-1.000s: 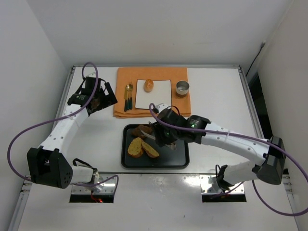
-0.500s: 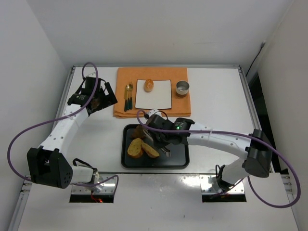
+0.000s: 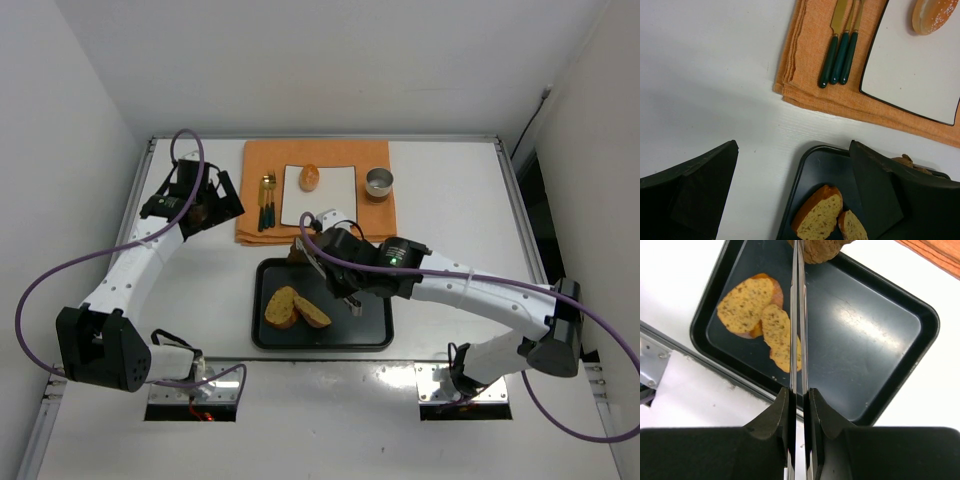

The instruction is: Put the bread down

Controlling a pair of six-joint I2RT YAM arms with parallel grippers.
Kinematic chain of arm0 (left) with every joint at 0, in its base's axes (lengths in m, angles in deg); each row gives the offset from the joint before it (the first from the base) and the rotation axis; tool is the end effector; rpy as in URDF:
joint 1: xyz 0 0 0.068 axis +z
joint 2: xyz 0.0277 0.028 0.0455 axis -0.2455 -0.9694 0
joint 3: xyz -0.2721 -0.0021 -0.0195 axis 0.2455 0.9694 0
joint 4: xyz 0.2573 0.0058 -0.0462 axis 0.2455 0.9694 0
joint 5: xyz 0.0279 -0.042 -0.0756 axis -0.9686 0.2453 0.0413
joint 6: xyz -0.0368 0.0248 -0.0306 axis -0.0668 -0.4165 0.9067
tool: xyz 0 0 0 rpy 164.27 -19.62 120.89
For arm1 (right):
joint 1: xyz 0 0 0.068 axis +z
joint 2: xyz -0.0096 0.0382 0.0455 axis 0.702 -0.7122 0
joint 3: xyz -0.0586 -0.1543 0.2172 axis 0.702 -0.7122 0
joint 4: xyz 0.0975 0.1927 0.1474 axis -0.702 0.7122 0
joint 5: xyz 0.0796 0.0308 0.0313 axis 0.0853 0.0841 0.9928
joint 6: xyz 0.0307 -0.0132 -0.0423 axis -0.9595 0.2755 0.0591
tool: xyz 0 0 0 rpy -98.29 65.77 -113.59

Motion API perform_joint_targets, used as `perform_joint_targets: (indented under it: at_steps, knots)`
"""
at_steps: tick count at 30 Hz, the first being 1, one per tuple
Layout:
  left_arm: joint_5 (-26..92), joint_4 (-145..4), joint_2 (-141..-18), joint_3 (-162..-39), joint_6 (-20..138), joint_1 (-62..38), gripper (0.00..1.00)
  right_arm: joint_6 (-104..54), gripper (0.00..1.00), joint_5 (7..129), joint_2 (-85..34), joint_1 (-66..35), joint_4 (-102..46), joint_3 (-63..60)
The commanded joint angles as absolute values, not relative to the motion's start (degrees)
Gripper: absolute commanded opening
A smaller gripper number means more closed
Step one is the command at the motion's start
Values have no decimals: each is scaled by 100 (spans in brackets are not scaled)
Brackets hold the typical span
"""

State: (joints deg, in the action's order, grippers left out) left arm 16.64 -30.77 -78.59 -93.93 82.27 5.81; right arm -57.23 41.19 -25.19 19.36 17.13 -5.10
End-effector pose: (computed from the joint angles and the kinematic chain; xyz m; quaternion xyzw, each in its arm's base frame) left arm 0.2735 -0.0352 0.3098 -0.2401 0.8944 -0.0762 0.3696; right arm 0.1381 0.2559 0.3105 -0.1510 0.9277 0.1379 0.3124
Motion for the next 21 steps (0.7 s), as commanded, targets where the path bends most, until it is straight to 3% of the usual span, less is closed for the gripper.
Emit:
perform_joint_targets:
  at_steps: [1, 14, 21]
  knots:
    - [1729, -3096, -7710, -9589, 8201, 648, 100, -5809, 0, 3855, -2365, 1966, 1812, -248]
    - [1729, -3096, -7763, -9589, 8201, 648, 100, -5809, 0, 2995, -2357, 1896, 1726, 199]
    - [1852, -3096, -7816, -9589, 8201, 648, 100, -5457, 0, 2221, -3234, 1562, 1725, 964]
